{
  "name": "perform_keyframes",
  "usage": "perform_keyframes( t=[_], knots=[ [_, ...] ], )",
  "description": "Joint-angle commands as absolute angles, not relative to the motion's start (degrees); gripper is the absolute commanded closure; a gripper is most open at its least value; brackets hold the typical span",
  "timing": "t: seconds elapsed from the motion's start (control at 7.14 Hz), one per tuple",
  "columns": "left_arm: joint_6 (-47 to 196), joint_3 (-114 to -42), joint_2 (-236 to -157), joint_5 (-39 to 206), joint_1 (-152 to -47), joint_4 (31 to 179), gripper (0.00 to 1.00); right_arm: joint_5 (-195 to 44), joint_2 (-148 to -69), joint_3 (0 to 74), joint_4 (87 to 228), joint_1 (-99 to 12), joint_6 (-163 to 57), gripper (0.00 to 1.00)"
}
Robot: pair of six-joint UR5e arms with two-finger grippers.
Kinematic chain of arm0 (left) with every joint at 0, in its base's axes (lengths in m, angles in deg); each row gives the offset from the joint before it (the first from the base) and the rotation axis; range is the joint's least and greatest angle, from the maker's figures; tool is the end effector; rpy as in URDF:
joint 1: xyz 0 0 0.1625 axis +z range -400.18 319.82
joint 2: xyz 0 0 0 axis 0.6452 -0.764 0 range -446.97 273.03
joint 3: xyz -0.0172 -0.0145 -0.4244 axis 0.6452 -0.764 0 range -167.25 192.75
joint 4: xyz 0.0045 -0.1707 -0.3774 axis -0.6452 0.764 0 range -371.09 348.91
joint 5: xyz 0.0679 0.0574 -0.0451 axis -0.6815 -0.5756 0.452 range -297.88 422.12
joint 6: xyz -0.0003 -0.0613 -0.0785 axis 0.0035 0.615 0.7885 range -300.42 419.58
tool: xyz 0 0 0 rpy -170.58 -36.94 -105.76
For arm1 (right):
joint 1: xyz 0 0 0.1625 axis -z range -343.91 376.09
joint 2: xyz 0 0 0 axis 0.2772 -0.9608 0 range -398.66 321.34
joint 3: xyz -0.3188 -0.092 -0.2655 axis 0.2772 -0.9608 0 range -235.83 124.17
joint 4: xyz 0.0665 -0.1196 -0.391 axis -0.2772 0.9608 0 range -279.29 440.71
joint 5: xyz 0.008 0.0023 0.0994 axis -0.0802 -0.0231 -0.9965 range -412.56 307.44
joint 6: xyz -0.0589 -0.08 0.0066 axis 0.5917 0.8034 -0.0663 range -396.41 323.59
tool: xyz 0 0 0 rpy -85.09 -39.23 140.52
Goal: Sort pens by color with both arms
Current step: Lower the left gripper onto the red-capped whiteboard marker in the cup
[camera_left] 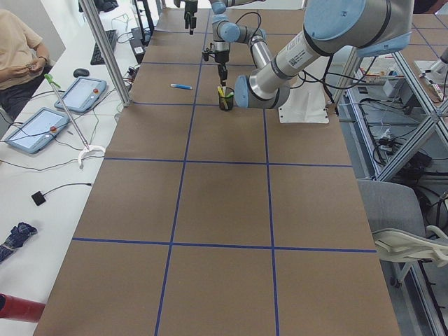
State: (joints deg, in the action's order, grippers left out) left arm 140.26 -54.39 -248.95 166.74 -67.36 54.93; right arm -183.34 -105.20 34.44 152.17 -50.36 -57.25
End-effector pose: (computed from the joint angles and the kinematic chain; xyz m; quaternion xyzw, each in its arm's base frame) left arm 0.6552 -0.4579 0.0422 -0.0503 0.2439 -0.1229 0.9607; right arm -0.1981 -0.6257 0.3831 0.1903 -0.4286 -0.1463 0.8710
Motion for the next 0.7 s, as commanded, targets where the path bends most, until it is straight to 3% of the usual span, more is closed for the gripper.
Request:
perform_keyframes(
  t=[0.0, 0.56],
  knots=[
    [140.3, -54.6, -248.7, 166.8, -67.3, 54.6, 0.58, -183.3, -105.2, 34.4, 152.2, -50.4, -57.3, 0.01],
    [140.3, -54.8, -248.7, 166.9, -67.4, 53.3, 0.58, -183.3, -105.2, 34.4, 152.2, -50.4, -57.4, 0.01]
  ],
)
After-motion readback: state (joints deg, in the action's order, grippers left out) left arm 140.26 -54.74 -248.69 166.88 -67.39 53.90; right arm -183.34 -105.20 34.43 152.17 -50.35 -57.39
